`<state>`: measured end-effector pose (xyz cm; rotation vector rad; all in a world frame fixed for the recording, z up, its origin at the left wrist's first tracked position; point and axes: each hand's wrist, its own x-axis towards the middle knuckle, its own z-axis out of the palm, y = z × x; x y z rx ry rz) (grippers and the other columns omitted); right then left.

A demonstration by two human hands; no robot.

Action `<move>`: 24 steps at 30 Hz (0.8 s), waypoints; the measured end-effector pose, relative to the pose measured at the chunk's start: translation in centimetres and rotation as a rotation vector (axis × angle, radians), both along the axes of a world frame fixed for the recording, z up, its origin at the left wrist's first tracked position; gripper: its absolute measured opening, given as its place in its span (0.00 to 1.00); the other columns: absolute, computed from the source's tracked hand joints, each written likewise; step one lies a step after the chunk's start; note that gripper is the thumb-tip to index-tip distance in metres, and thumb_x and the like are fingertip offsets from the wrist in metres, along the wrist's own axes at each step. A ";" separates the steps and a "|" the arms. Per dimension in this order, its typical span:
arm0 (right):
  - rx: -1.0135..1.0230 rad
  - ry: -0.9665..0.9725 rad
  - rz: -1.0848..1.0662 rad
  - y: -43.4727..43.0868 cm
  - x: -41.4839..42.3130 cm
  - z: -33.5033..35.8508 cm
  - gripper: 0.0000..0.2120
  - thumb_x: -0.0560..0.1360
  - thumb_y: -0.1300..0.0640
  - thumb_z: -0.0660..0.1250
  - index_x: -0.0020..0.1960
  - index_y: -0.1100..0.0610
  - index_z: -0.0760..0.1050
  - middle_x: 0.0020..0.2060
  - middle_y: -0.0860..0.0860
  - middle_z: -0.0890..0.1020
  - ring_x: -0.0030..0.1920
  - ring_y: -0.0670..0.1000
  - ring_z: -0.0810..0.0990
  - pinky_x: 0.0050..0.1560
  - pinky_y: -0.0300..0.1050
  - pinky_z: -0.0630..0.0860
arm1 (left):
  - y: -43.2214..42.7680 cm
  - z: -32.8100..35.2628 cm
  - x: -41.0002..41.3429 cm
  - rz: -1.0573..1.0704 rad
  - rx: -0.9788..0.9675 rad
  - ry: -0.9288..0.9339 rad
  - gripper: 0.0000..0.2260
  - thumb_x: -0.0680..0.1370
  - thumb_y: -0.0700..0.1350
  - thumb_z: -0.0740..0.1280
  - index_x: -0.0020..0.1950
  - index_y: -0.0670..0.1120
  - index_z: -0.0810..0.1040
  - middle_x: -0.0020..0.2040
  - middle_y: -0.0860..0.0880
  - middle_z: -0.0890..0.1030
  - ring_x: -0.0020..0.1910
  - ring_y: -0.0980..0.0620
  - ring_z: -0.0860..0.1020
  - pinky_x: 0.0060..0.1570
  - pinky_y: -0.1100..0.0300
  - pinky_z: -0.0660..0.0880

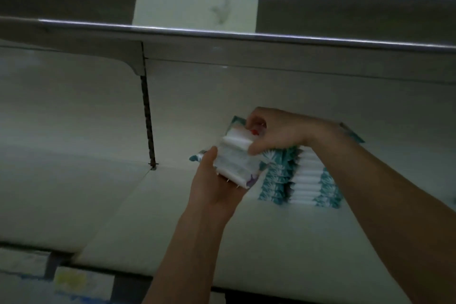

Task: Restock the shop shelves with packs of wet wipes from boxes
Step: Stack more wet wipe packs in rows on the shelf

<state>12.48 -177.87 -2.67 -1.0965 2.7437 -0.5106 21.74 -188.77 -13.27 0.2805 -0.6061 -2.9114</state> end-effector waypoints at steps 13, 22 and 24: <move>0.246 0.057 -0.009 -0.3 -7.6 -1.0 0.30 0.69 0.54 0.75 0.67 0.54 0.67 0.62 0.50 0.72 0.56 0.50 0.72 0.52 0.42 0.71 | 0.5 1.0 -1.7 0.084 0.031 0.026 0.07 0.82 0.45 0.59 0.51 0.43 0.75 0.56 0.35 0.78 0.57 0.33 0.75 0.67 0.38 0.65; 0.330 0.151 0.020 -0.6 -7.8 -1.9 0.27 0.70 0.56 0.73 0.66 0.55 0.66 0.61 0.52 0.71 0.54 0.50 0.71 0.54 0.44 0.72 | 0.8 0.9 -2.3 0.093 0.023 -0.017 0.11 0.81 0.46 0.60 0.61 0.43 0.73 0.59 0.35 0.77 0.59 0.33 0.75 0.64 0.38 0.67; 0.365 0.149 0.002 -0.7 -7.6 -1.8 0.27 0.70 0.55 0.74 0.66 0.55 0.67 0.62 0.53 0.71 0.56 0.52 0.72 0.57 0.47 0.73 | 0.8 0.8 -2.3 0.093 0.015 -0.019 0.12 0.81 0.46 0.60 0.63 0.44 0.72 0.60 0.35 0.77 0.59 0.34 0.75 0.65 0.38 0.67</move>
